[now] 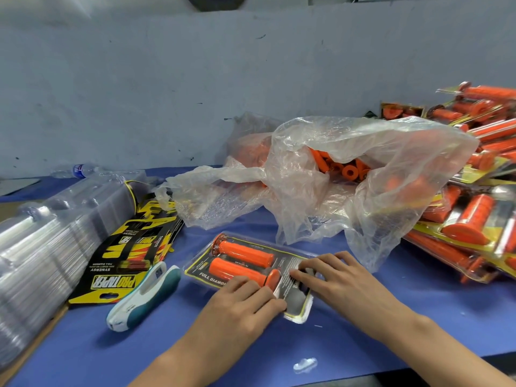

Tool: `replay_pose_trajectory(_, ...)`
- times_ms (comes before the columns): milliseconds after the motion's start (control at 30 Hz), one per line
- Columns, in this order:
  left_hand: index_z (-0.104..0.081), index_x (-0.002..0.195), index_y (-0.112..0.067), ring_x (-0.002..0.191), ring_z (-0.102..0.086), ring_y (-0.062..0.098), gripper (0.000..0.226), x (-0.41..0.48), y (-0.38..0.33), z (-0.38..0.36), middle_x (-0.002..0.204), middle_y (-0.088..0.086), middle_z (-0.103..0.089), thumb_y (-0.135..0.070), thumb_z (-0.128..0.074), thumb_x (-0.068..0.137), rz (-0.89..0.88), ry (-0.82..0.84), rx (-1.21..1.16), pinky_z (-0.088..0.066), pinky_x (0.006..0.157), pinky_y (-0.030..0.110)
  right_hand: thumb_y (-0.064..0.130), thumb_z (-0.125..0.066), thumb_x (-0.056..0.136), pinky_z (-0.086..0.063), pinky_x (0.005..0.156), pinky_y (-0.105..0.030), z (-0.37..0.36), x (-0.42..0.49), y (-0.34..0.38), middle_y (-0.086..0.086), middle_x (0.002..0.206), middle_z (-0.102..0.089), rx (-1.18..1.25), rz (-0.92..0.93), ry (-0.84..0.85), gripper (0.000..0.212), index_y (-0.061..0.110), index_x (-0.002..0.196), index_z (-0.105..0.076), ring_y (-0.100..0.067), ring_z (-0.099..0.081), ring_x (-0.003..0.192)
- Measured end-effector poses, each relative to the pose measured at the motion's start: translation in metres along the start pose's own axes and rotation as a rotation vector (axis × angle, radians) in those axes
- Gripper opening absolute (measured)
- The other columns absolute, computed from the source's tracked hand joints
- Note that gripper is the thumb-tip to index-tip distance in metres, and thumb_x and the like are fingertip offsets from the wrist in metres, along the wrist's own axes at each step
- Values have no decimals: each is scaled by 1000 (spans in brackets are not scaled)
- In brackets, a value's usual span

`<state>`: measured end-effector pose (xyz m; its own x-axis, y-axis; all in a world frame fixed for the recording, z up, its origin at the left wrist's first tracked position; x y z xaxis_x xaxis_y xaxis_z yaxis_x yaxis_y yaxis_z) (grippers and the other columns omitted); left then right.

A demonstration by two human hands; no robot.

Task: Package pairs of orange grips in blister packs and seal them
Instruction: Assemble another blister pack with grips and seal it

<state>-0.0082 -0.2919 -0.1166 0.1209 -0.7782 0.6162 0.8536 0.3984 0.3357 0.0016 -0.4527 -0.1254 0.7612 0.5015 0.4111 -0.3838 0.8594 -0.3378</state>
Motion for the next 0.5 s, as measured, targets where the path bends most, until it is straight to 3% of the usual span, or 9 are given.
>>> replay_pose_trajectory(100,-69,96,-22,73,-56,17,31,2,1,-1,85,-6,-64,-16,-40,105,34,0,-61,-49,62,30,15,-84,66,-53,79,-32,-3,-2,-14,5,120,-63,65,-94,6,57,31,117,-65,-19,-65,99)
replay_pose_trajectory(267,-73,92,-25,73,-58,14,24,3,2,1,86,-10,-66,-19,-52,101,64,-14,-120,-48,61,26,2,-83,54,-51,70,-32,-5,-3,-35,5,113,-65,96,-265,80,58,32,100,-67,-18,-65,79)
replay_pose_trajectory(333,-73,92,-27,75,-59,13,17,3,2,1,88,-11,-66,-19,-59,97,77,0,-130,-46,63,22,-1,-72,61,-47,86,-35,-8,1,-34,0,136,-54,63,-306,176,65,34,114,-60,-20,-62,101)
replay_pose_trajectory(400,-72,94,-29,75,-57,13,16,3,3,0,89,-10,-64,-16,-63,91,113,39,-127,-40,62,20,-2,-55,72,-29,109,-38,-14,0,-23,-1,159,-20,83,-268,281,80,37,141,-37,-22,-37,136)
replay_pose_trajectory(433,-71,96,-30,74,-55,12,19,3,4,-1,89,-9,-61,-14,-64,87,138,60,-125,-37,60,20,-2,-49,74,-22,114,-38,-12,-2,-16,1,161,-13,136,-250,302,86,38,147,-28,-20,-27,142)
replay_pose_trajectory(500,-70,97,-30,73,-51,13,25,6,5,-2,86,-7,-56,-11,-66,82,179,85,-127,-34,57,22,1,-47,74,-26,113,-34,6,-1,-1,10,155,-28,277,-200,188,85,43,146,-30,-16,-36,135)
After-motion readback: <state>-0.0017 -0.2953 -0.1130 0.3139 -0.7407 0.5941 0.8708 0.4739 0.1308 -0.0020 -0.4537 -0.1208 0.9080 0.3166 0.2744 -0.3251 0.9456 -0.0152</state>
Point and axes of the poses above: each hand's wrist, its own x-axis towards the middle knuckle, its own z-axis out of the back of the hand, y = z × x, the point moved 7 cm from there along x, towards the middle knuckle
